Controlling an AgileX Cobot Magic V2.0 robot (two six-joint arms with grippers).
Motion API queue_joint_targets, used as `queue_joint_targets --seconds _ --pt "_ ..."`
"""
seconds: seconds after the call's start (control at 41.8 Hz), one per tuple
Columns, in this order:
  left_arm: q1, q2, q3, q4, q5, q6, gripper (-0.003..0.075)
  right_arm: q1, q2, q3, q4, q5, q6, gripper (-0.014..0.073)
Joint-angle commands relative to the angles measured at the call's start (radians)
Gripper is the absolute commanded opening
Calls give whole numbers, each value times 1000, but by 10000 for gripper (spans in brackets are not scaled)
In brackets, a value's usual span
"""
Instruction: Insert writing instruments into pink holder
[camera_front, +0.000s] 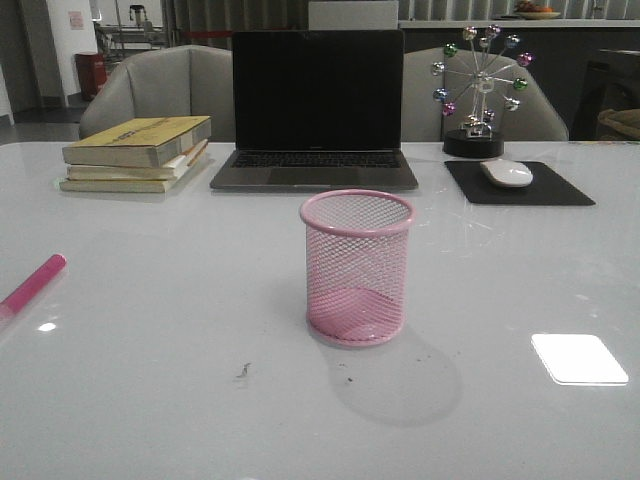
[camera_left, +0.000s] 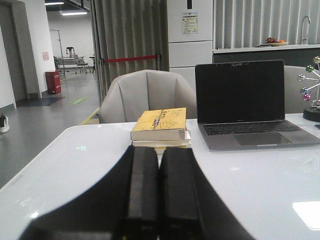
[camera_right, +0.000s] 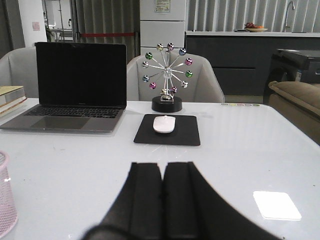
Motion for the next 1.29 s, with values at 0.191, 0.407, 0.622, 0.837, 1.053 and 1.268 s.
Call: queue_joint_targets --seconds 0.191,0.407,0.622,0.837,1.053,1.268 --pt "3 -20 3 -8 -90 1 92 -5 -20 -7 5 -122 2 67" --pt "3 -20 1 -10 -167 1 92 -4 -20 -41 5 -196 2 67" --pt "0 -13 -173 -15 -102 -19 92 -4 4 -294 5 35 2 67" --pt "0 93 -468 -71 197 -19 92 -4 158 -555 5 262 2 67" --pt "0 296 -697 -87 424 -19 92 -4 350 -735 5 499 2 67" --pt "0 443 -713 -87 505 -19 92 -4 489 -740 5 624 2 67"
